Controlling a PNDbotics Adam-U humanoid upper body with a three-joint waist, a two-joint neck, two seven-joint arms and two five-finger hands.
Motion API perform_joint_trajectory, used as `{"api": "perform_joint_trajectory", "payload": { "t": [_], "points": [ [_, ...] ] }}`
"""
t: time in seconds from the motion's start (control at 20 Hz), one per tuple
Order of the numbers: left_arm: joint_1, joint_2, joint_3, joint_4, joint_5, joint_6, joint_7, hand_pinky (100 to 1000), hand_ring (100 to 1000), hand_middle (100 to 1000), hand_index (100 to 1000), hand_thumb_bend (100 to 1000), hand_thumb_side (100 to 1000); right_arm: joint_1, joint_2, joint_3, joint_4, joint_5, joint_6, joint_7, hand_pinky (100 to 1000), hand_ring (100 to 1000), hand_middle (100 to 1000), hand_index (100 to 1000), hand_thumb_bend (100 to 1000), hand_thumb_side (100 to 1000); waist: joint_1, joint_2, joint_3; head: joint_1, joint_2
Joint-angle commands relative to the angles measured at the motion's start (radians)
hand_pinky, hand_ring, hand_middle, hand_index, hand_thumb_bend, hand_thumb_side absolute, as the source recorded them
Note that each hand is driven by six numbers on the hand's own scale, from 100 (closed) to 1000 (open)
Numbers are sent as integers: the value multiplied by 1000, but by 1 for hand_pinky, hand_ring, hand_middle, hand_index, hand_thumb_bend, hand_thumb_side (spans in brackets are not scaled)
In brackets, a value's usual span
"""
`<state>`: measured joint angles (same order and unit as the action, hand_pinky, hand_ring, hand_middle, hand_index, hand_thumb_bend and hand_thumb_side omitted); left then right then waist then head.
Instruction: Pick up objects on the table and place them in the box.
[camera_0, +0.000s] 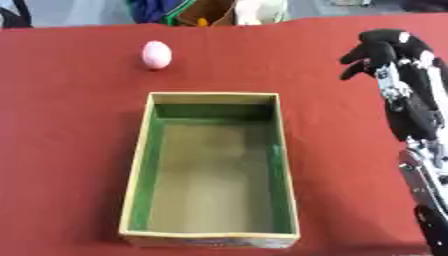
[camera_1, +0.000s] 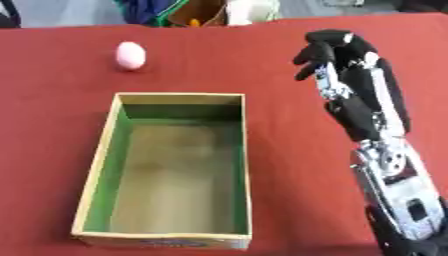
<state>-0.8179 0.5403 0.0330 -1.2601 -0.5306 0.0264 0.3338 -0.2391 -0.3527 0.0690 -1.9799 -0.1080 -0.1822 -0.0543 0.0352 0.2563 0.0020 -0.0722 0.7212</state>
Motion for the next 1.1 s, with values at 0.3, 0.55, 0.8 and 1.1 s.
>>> {"api": "perform_joint_trajectory", "payload": {
  "t": [0.3,0.55,0.8,1.1],
  "points": [
    [-89,45,-45,131,-42,-5,-64,525,582,646,823,332,860,-41,-31,12,-20,-1,-15,10,487,598,536,707,100,484,13,21,-45,81,-54],
    [-177,14,-87,253,-116,54,-138,540,620,678,852,509,846,-63,-29,24,-20,-2,-18,18,489,598,536,706,100,483,22,47,-77,113,-91],
    [-229,-13,-64,372,-192,24,-210,554,659,699,857,611,861,-69,-28,27,-20,-2,-18,23,489,597,535,706,100,483,26,54,-90,115,-88],
    [-251,-37,-45,428,-286,-16,-251,586,717,734,893,691,834,-74,-27,29,-20,-5,-17,27,489,597,535,706,100,484,27,54,-101,116,-99]
  ]
}}
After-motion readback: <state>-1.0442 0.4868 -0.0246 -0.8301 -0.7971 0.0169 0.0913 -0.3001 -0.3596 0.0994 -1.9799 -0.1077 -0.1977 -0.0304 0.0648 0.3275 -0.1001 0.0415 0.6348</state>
